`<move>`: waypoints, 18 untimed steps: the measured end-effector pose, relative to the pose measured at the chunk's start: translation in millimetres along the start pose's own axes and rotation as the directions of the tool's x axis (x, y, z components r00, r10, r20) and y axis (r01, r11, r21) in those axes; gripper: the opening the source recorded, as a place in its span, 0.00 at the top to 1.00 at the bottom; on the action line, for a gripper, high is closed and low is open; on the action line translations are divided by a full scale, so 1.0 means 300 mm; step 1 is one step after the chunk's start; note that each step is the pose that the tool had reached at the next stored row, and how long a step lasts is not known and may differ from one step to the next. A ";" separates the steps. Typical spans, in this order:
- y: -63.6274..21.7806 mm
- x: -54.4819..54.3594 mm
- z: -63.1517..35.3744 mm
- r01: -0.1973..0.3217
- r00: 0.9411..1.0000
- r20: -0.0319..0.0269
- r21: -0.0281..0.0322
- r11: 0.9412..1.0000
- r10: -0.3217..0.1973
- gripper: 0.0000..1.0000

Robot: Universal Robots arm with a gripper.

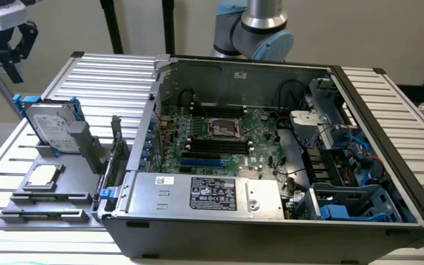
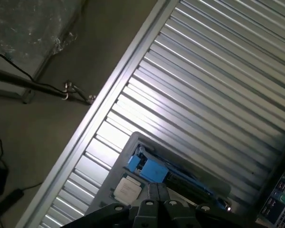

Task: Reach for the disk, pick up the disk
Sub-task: 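Pick up the disk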

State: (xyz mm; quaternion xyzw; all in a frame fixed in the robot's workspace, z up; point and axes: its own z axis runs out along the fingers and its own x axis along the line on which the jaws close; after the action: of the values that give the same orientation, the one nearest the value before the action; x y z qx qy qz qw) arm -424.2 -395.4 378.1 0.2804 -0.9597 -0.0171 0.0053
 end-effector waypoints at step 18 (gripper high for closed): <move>0.000 0.000 0.000 0.322 0.947 -0.012 -0.002 0.947 -0.322 0.89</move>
State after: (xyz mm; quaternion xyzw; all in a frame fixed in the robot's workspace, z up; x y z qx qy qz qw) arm -424.2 -395.4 378.1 0.4334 -0.9010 -0.0160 0.0080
